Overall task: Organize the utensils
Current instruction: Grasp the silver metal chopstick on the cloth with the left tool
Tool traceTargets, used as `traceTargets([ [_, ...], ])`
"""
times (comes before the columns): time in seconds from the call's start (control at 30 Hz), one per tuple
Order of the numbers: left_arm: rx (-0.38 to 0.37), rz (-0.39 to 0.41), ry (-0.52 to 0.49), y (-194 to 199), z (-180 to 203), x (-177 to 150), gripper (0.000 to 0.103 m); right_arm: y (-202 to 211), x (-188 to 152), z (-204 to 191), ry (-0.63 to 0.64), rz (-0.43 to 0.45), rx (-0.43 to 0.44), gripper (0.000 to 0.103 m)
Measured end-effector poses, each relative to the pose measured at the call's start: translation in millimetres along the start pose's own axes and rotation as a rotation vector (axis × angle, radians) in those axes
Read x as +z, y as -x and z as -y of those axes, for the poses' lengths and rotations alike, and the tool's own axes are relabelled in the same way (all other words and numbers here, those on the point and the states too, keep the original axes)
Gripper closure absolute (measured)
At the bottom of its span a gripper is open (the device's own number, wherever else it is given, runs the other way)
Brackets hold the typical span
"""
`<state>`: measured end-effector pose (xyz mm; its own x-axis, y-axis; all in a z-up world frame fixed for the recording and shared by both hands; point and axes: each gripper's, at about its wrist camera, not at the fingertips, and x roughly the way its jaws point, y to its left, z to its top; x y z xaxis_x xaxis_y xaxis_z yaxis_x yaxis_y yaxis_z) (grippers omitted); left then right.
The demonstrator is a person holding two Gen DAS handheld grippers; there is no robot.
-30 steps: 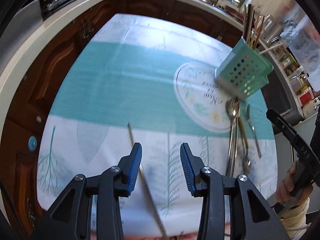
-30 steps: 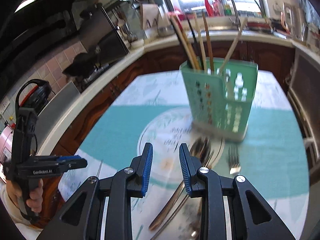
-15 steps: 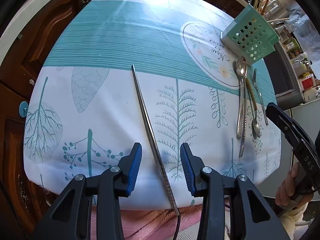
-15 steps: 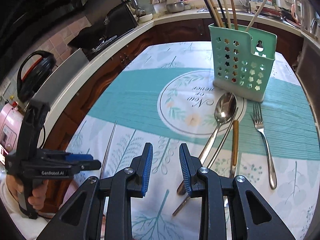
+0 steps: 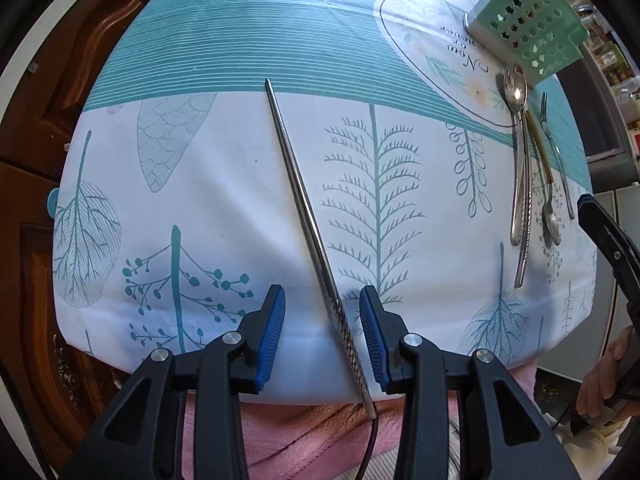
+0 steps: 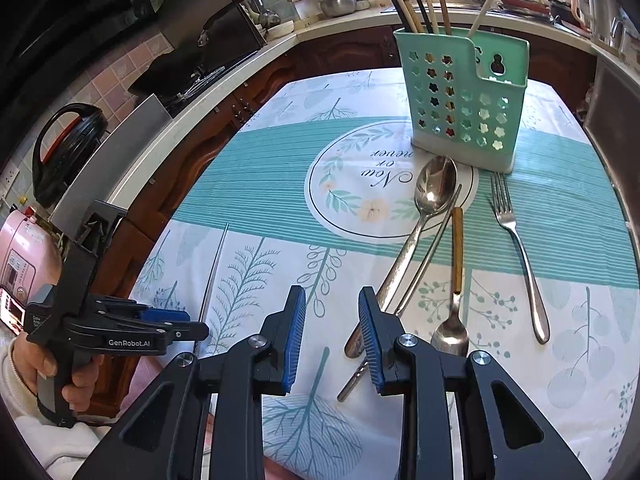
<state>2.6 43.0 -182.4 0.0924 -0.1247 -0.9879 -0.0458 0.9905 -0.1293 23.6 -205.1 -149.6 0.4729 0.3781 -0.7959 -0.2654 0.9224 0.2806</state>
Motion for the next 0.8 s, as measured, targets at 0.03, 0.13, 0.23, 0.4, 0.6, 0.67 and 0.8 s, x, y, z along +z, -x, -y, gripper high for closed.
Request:
traceTargets([
  [0.03,0.013,-0.005,-0.011,-1,3,1,0.066,-1,0,1,0.001,-0.004,-0.003,0.075],
  [0.13,0.059,-0.02,-0.053,-4,16,3,0.066,-3,1,3,-0.002,-0.017,-0.007,0.075],
  [0.23,0.105,-0.032,-0.091,-7,26,4,0.07,-2,1,5,-0.004,-0.016,-0.01,0.075],
  [0.4,0.122,-0.041,-0.095,-9,33,13,0.096,0,1,10,-0.017,-0.018,-0.015,0.075],
  [0.6,0.014,-0.017,-0.067,-4,14,20,0.099,-5,5,26,-0.082,-0.079,0.005,0.075],
  [0.67,-0.013,-0.007,-0.046,-3,12,25,0.099,-9,8,33,-0.107,-0.112,0.008,0.075],
  [0.8,-0.061,0.028,-0.034,4,9,35,0.099,-20,16,46,-0.155,-0.166,0.006,0.079],
])
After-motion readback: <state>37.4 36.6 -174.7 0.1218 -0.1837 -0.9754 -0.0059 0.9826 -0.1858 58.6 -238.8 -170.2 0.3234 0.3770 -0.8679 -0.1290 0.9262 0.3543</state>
